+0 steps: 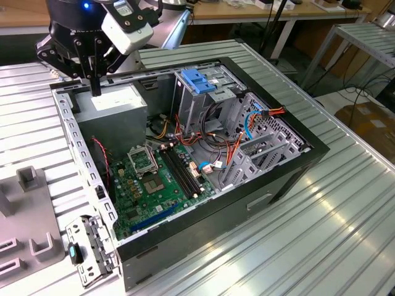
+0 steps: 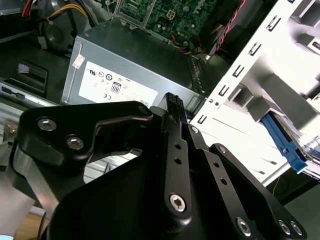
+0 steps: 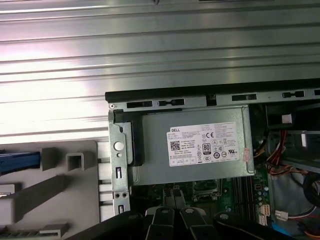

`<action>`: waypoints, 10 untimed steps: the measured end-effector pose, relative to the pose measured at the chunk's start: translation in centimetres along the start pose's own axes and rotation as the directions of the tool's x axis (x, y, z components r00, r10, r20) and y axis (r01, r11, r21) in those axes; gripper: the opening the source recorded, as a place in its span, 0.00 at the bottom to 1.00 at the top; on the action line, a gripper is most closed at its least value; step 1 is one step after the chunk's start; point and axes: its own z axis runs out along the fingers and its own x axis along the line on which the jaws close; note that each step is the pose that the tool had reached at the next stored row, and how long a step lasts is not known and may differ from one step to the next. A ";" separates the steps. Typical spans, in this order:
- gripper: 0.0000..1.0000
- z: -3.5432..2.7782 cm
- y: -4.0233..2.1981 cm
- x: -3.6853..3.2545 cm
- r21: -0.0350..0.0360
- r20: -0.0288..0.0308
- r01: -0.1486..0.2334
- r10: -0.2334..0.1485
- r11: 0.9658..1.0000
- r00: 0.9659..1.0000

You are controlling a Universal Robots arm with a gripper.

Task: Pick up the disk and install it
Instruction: 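Reach for the disk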

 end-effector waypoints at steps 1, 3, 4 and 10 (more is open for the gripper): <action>0.11 0.00 -0.01 0.08 0.000 0.000 0.000 0.000 1.000 1.000; 0.11 0.00 -0.01 0.17 0.000 0.000 0.000 0.000 1.000 1.000; 0.11 0.00 -0.02 0.25 0.000 -0.001 0.000 0.000 1.000 1.000; 0.11 0.00 -0.05 0.68 0.000 -0.002 0.000 0.000 1.000 1.000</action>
